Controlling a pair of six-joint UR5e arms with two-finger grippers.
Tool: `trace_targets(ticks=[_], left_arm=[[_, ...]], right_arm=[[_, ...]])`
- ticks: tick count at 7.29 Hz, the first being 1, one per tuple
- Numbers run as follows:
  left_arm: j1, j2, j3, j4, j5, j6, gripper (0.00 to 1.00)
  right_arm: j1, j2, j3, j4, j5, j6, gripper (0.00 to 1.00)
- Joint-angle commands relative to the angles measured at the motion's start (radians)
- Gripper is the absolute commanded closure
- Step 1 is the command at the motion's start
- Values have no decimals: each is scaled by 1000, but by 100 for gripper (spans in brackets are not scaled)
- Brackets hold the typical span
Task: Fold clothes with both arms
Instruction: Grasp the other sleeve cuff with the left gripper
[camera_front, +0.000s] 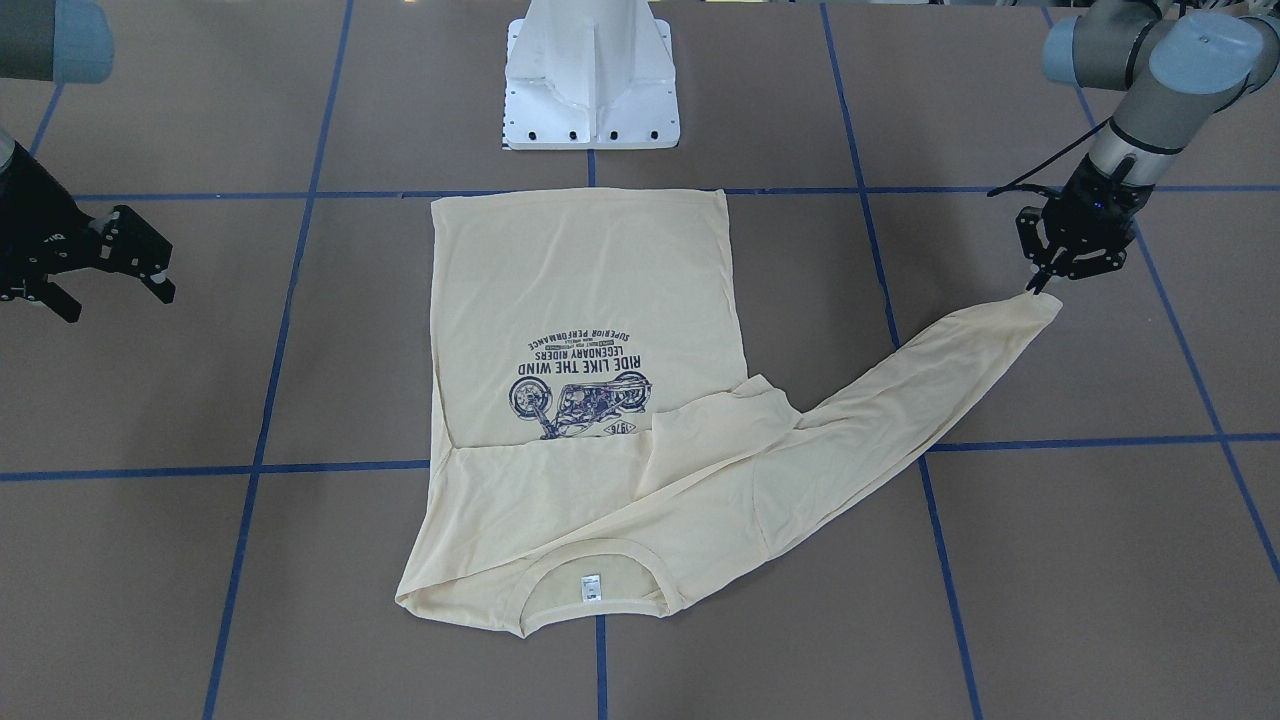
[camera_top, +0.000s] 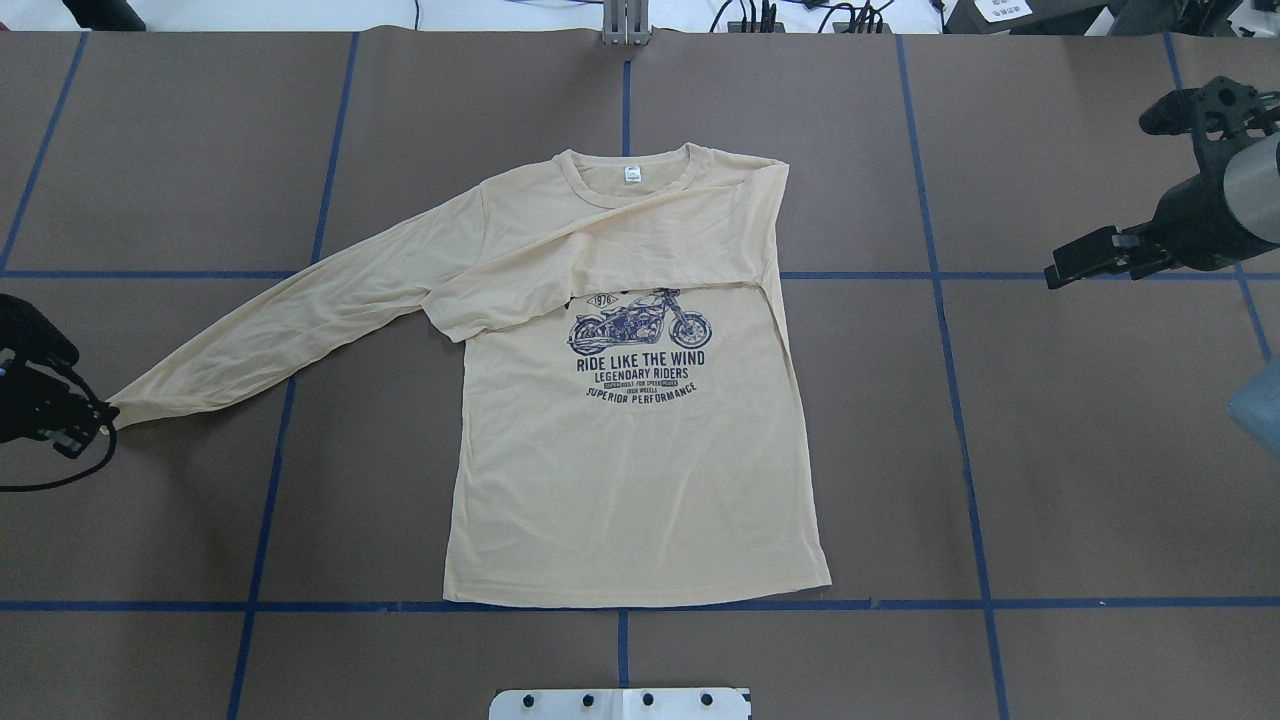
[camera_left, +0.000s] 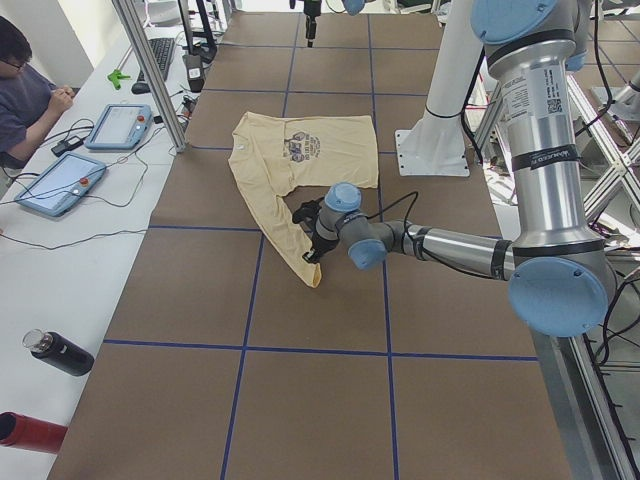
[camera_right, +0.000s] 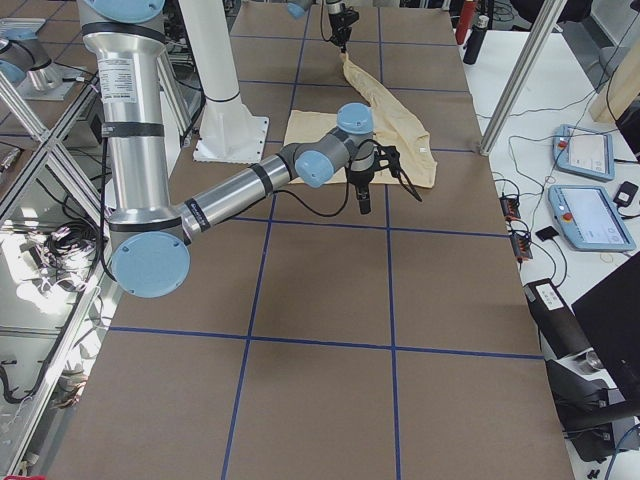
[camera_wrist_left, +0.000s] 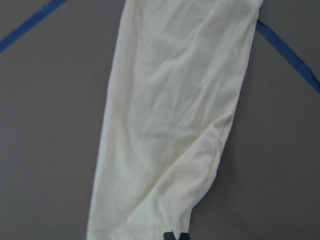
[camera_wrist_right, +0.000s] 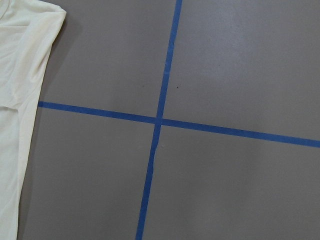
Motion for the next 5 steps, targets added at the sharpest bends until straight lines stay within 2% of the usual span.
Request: trace_targets(ticks=[1, 2, 3, 4, 5], left_arm=[[-32, -326, -147, 549, 0, 29, 100], [-27, -527, -136, 775, 0, 25, 100], [-21, -716, -95, 939, -4, 14, 100], [17, -832, -39, 981, -7, -50, 100], [54, -939, 68, 978, -7, -148, 100]], right_arm=[[0, 3, 1, 0, -1, 3, 0], [0, 4, 0, 0, -1, 3, 0], [0, 6, 0, -1, -1, 3, 0], [0, 7, 1, 0, -1, 3, 0], [0, 9, 1, -1, -1, 4, 0]])
